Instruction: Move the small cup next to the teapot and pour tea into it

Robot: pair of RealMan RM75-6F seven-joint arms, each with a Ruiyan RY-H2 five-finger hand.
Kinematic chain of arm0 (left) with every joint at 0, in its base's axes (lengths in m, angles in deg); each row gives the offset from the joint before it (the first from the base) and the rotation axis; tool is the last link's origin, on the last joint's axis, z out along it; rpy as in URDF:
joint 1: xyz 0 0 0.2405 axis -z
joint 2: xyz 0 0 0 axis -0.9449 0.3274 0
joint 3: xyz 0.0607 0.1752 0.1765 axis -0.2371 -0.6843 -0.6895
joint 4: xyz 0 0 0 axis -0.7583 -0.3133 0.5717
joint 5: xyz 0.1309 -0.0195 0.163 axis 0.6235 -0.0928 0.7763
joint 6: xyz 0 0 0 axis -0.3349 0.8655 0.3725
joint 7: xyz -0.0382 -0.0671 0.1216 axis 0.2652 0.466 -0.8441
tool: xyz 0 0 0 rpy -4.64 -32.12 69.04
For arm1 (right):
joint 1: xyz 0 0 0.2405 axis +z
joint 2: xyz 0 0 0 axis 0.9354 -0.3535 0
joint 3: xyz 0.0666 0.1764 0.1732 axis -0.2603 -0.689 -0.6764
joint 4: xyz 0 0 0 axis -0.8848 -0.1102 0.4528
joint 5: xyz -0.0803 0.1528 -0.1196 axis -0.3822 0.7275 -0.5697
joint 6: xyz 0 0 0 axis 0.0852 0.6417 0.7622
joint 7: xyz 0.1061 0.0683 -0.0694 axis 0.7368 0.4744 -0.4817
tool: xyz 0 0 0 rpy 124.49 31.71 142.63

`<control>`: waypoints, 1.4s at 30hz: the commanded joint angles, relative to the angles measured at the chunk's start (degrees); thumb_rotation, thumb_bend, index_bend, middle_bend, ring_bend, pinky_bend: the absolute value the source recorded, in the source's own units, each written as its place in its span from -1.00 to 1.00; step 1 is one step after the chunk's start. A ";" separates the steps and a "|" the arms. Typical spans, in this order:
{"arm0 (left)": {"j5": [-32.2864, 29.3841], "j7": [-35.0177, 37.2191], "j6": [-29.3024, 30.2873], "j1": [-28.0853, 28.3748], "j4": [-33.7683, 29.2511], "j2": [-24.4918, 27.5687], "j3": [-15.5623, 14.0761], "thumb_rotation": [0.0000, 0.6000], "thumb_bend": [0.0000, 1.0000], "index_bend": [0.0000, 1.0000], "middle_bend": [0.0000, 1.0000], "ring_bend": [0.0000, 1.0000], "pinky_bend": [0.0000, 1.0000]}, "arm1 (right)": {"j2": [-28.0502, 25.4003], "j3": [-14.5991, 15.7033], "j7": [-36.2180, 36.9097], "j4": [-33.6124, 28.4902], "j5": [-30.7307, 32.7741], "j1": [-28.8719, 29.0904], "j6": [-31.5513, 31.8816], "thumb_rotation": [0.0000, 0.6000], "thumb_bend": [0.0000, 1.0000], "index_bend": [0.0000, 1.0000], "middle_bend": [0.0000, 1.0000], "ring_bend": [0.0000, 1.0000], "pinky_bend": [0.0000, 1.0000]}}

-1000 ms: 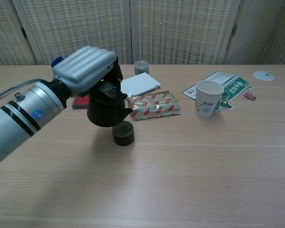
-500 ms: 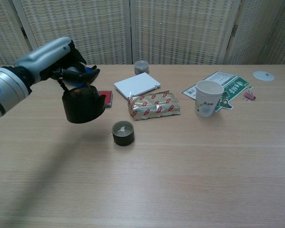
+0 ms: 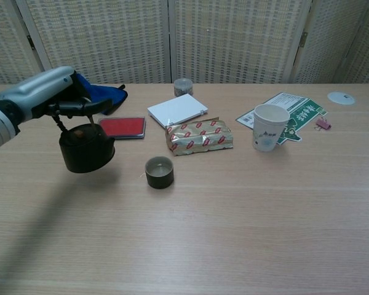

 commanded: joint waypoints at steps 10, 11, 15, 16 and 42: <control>-0.08 0.60 -0.81 -0.75 1.48 0.11 -1.13 -0.37 -0.53 1.00 1.00 1.00 -0.57 | 0.03 0.09 0.01 0.11 0.14 -0.07 -0.01 1.00 -0.60 -0.60 -0.57 -0.70 -0.55; 0.05 0.66 -0.84 -0.82 1.88 0.02 -1.30 -0.37 -0.53 1.00 1.00 1.00 -0.57 | 0.05 0.08 0.00 0.16 0.18 -0.06 -0.02 1.00 -0.60 -0.60 -0.57 -0.70 -0.55; 0.74 0.86 -0.95 -0.93 3.89 -0.82 -2.05 -0.37 -0.53 1.00 1.00 1.00 -0.57 | 0.13 0.10 0.10 0.35 0.38 -0.03 -0.21 1.00 -0.60 -0.60 -0.57 -0.70 -0.55; 1.04 0.99 -0.88 -0.94 4.50 -1.11 -2.24 -0.38 -0.53 1.00 1.00 1.00 -0.57 | 0.17 0.12 0.12 0.40 0.38 -0.03 -0.23 1.00 -0.60 -0.60 -0.57 -0.70 -0.55; 7.49 4.33 0.79 -1.16 18.89 -7.50 -5.24 -0.45 -0.53 1.00 1.00 0.93 -0.65 | 0.06 0.29 0.00 0.29 0.41 -0.37 0.12 1.00 -0.60 -0.60 -0.57 -0.70 -0.56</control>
